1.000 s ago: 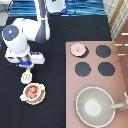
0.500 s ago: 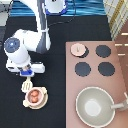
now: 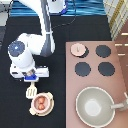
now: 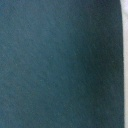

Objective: Take the lid off the pot, put the pot on the plate, and use the tool to push the pot to the front of the table.

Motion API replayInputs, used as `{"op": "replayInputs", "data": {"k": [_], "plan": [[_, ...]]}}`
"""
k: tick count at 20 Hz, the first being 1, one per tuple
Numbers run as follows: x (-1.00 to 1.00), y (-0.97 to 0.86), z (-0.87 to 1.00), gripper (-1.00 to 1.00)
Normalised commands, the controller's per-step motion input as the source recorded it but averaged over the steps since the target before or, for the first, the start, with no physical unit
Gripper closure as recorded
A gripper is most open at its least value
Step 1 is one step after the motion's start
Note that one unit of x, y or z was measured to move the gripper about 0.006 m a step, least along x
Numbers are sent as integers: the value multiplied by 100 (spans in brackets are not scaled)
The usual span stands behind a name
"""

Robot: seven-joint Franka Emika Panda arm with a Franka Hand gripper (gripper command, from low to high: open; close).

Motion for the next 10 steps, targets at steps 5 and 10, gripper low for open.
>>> {"op": "replayInputs", "data": {"k": [5,10], "plan": [[-100,14,45,100],[-100,32,4,100]]}}
